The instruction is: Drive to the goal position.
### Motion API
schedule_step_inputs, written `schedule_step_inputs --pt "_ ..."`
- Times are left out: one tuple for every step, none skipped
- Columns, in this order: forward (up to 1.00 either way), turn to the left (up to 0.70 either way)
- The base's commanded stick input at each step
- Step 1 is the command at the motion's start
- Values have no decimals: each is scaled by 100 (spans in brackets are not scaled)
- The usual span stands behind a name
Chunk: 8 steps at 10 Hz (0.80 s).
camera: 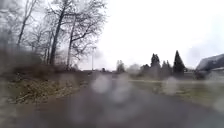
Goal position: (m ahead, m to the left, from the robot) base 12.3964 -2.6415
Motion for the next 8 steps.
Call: schedule_step_inputs --pt "100 0" --pt "100 0" --pt "100 0" --pt "100 0" --pt "100 0" --pt "100 0" --pt "100 0" --pt "100 0"
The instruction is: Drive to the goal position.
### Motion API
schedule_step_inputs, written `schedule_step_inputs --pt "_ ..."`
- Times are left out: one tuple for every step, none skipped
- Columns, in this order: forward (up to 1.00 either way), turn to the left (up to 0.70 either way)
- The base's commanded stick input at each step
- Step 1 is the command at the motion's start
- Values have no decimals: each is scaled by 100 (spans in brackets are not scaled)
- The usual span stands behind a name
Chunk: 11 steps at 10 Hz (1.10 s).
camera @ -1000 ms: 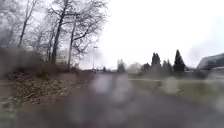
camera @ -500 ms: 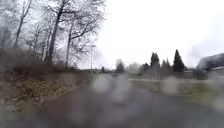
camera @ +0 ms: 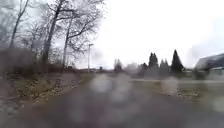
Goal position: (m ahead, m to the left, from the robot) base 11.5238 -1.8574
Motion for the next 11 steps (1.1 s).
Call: schedule_step_inputs --pt "100 0" --pt "100 0" --pt "100 0" --pt "100 8" --pt "100 39" --pt "100 40" --pt "100 40" --pt "100 35" --pt "100 17" --pt "100 0" --pt "100 0"
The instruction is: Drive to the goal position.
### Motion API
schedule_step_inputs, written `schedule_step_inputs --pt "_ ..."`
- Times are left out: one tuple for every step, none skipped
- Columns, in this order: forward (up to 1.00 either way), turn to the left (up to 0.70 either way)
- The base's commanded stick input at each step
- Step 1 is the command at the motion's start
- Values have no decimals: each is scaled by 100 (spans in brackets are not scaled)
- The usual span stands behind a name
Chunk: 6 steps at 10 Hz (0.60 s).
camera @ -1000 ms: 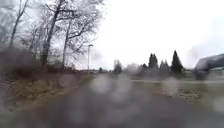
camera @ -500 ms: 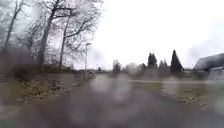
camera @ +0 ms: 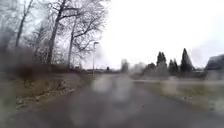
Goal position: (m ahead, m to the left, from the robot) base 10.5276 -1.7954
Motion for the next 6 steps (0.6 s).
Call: schedule_step_inputs --pt "100 0" --pt "100 0" --pt "100 0" --pt "100 0" --pt "100 0" --pt "100 0"
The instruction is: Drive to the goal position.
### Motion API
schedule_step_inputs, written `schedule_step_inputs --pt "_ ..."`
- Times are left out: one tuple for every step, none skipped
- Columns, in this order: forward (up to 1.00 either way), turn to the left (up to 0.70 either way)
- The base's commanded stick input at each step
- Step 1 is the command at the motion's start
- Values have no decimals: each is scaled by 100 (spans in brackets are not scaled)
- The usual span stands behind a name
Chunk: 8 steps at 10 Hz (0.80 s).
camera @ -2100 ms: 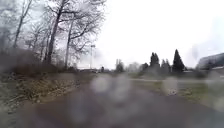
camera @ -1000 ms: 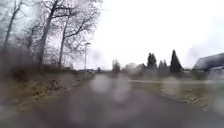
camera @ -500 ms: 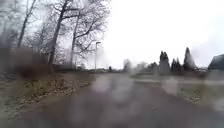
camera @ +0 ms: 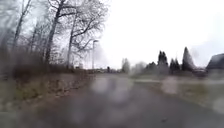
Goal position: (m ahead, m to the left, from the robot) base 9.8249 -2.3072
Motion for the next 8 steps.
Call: schedule_step_inputs --pt "100 0" --pt "100 0" --pt "100 0" --pt "100 0" --pt "100 0" --pt "100 0" --pt "100 0" --pt "100 0"
